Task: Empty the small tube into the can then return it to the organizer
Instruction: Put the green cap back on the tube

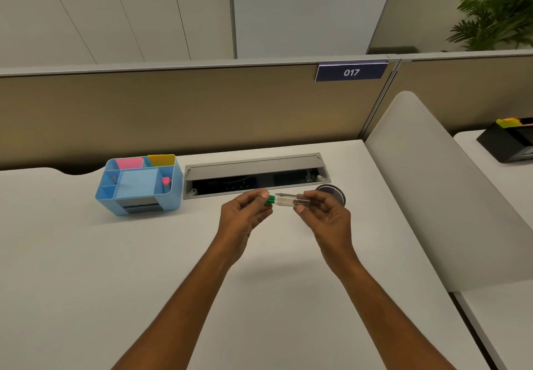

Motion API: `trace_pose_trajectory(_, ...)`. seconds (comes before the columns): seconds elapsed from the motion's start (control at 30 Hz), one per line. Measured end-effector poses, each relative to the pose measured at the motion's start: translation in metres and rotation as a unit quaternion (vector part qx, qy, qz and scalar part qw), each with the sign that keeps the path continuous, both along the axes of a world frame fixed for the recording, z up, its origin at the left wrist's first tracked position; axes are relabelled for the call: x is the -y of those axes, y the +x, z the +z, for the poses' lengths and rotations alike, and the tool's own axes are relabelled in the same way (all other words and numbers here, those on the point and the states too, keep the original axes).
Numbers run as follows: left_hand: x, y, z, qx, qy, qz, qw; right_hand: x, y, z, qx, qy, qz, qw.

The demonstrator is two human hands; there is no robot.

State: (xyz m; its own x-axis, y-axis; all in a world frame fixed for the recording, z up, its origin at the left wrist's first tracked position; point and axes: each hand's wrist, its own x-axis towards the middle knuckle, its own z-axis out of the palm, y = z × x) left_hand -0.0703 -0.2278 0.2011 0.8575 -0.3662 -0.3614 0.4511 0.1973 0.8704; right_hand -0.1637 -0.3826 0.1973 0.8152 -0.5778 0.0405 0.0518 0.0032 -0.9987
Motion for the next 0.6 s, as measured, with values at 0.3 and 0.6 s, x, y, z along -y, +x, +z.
trace_pose_trajectory(0.3, -0.071, -0.014, 0.015, 0.028, 0.007, 0.021, 0.999, -0.066, 0.004, 0.017, 0.019, -0.039, 0.086, 0.995)
trace_pose_trajectory(0.6, -0.152, -0.020, 0.026, 0.028, 0.045, 0.033, 0.998, -0.121, 0.008, 0.018, 0.033, -0.185, 0.168, 0.968)
